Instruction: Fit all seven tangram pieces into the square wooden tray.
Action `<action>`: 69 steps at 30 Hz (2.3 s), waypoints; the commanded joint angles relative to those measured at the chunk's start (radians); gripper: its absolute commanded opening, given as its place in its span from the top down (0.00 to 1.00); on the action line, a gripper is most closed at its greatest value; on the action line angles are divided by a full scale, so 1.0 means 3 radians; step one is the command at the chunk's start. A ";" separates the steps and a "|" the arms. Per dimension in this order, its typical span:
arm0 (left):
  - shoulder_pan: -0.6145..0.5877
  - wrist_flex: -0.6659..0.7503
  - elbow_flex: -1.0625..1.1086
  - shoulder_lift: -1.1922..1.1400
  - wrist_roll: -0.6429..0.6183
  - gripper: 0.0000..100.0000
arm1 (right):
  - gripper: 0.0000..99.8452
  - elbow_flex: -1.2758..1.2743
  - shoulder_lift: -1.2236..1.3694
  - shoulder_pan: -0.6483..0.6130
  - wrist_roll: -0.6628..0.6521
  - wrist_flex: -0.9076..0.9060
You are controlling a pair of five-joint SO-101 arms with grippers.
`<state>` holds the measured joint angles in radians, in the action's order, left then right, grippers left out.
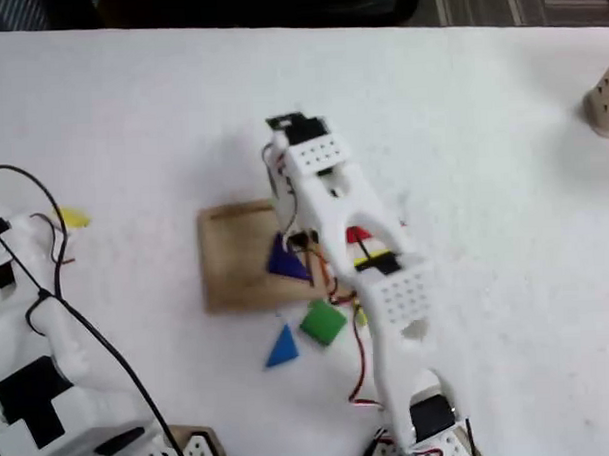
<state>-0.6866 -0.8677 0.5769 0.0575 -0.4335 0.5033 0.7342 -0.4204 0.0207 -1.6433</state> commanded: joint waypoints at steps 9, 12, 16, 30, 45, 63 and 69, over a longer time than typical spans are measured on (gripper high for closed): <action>0.0115 0.0046 -0.0051 0.0013 0.0072 0.65 | 0.98 -0.2450 -0.1946 0.0038 0.0286 0.1435; 0.0166 0.0036 -0.0046 0.0013 0.0072 0.65 | 0.98 -0.2542 -0.1931 -0.0038 0.0471 0.1690; 0.0166 0.0061 0.0005 0.0023 0.0077 0.65 | 0.98 -0.2481 -0.1726 -0.0197 0.0511 0.1828; 0.0258 0.0061 0.0010 0.0018 0.0077 0.65 | 0.98 -0.1524 -0.0990 -0.0279 0.1376 0.1491; 0.0258 0.0061 0.0015 0.0018 0.0077 0.65 | 0.85 -0.1284 -0.1394 -0.0217 0.0915 0.0616; 0.0565 0.0061 0.0046 0.0013 0.0460 0.65 | 0.98 -0.1304 -0.1798 -0.0074 0.0317 -0.0018; 0.0765 0.0066 0.0107 0.0013 0.0788 0.65 | 0.98 -0.1453 -0.1803 -0.0095 0.0317 -0.0023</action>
<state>-0.4887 -0.8677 0.6153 0.0560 -0.2217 0.0721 0.2677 -0.4496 0.1297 -1.6448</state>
